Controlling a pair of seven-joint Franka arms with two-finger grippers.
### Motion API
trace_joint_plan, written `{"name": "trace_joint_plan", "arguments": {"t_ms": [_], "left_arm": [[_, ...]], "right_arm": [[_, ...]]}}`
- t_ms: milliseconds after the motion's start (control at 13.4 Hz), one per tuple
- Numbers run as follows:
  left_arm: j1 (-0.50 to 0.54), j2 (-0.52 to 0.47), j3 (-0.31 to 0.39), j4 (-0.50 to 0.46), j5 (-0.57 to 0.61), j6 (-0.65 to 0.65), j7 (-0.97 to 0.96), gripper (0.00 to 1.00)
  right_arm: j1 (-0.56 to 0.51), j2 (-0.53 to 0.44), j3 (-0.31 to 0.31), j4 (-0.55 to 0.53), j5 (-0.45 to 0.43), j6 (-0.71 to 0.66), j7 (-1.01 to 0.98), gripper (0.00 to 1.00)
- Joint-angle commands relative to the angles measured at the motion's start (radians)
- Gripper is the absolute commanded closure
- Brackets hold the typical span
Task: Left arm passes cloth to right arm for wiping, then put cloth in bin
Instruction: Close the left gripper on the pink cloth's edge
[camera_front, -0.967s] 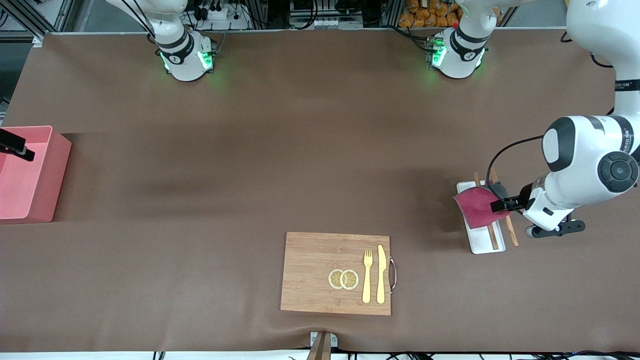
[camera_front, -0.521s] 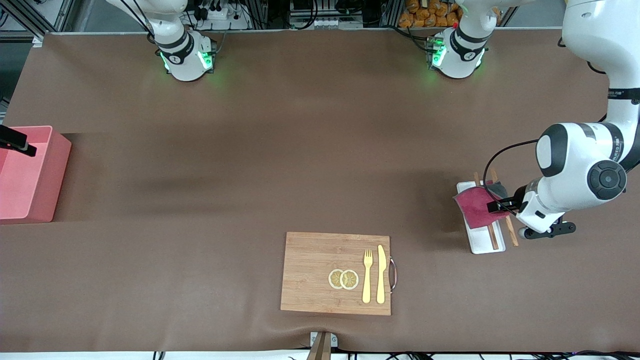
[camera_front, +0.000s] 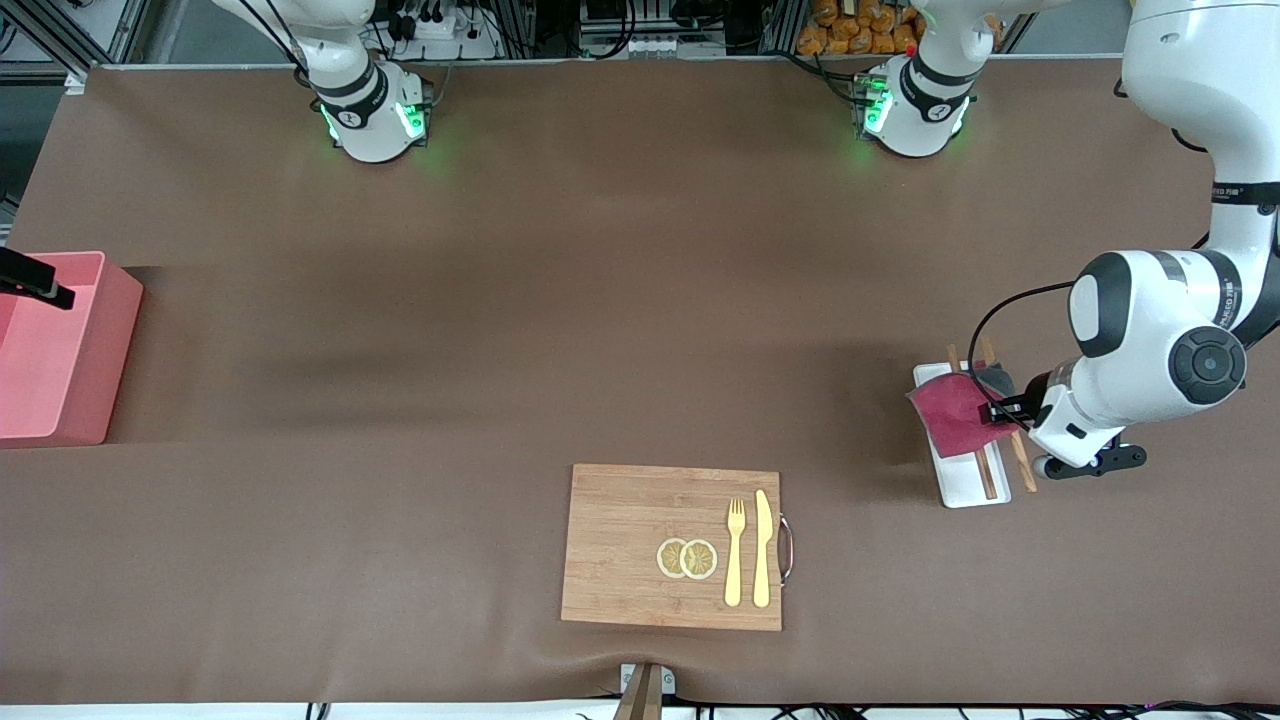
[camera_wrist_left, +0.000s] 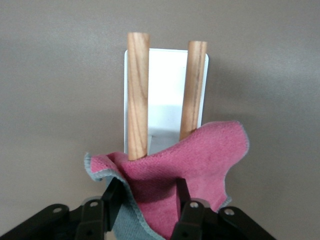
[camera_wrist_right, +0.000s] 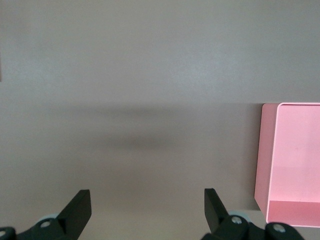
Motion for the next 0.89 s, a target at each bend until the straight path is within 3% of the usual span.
{"name": "trace_joint_plan", "arguments": {"t_ms": [0,595,818], "left_arm": [[0.013,-0.001,-0.006,-0.003,0.029,0.011,-0.015,0.57],[0.013,-0.001,-0.004,0.003,0.029,0.011,-0.018,0.98],[0.015,-0.001,-0.006,0.005,0.029,0.013,-0.018,1.0]], "right_arm": [[-0.014,0.001,0.015,0.005,0.012,-0.007,0.016,0.0],[-0.009,0.002,0.018,0.007,0.017,-0.002,0.051,0.0],[-0.009,0.002,0.018,0.008,0.018,0.001,0.056,0.0]]}}
